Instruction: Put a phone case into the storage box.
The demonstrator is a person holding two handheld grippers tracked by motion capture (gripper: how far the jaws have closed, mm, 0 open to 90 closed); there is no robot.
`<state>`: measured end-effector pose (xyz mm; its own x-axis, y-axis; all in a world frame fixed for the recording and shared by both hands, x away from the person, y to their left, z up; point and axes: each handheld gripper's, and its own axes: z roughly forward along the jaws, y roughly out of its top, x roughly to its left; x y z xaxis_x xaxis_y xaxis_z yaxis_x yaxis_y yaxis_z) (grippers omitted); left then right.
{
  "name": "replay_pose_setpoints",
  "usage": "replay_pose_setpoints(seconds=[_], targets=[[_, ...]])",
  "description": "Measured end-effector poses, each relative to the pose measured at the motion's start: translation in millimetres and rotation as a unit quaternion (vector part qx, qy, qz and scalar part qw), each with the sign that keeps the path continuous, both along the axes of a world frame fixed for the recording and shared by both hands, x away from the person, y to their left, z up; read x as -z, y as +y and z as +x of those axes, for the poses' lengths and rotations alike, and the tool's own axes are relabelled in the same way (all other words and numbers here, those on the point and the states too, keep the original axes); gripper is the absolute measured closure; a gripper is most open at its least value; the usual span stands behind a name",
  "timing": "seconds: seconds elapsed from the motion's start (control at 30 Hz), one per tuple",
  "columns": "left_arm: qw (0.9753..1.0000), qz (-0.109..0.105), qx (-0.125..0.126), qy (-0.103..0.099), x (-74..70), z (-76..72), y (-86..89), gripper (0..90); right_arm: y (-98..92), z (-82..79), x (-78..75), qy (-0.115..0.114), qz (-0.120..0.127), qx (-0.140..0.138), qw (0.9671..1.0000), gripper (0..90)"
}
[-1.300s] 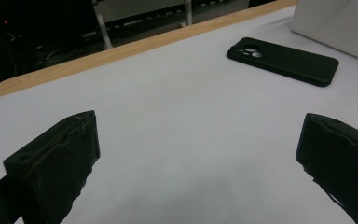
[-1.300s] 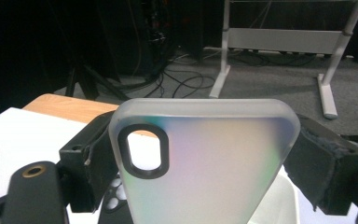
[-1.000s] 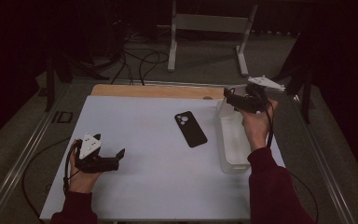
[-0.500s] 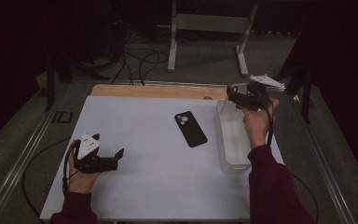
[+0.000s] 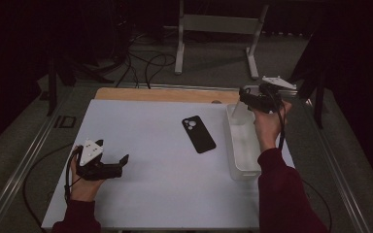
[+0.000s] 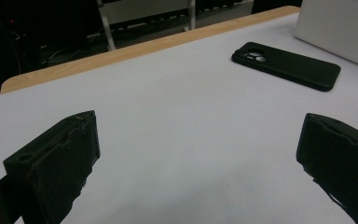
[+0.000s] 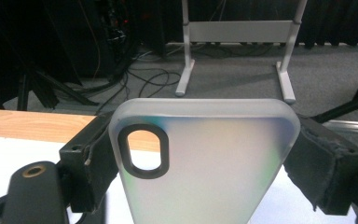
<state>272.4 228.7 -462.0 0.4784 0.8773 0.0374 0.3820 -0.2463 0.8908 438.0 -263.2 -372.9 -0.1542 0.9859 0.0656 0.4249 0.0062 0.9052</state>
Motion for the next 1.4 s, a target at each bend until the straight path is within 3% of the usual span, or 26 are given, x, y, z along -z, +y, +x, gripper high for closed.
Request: replay_pose_setpoints(seconds=[0.27,0.67,1.4], targets=[[1.0000,-0.005,0.000,0.000,-0.4,-0.3,0.8,0.0,3.3,7.2,7.1,0.009,-0.018,0.007,0.9998,16.7],[1.0000,-0.006,0.002,-0.001,-0.8,-0.5,0.6,0.0,10.9,16.7,21.8,0.029,-0.010,0.021,0.9993,16.7],[0.9999,-0.010,-0.005,-0.012,-4.0,-2.9,2.2,0.0,15.5,21.5,43.8,0.054,-0.023,0.039,0.9975,16.6]])
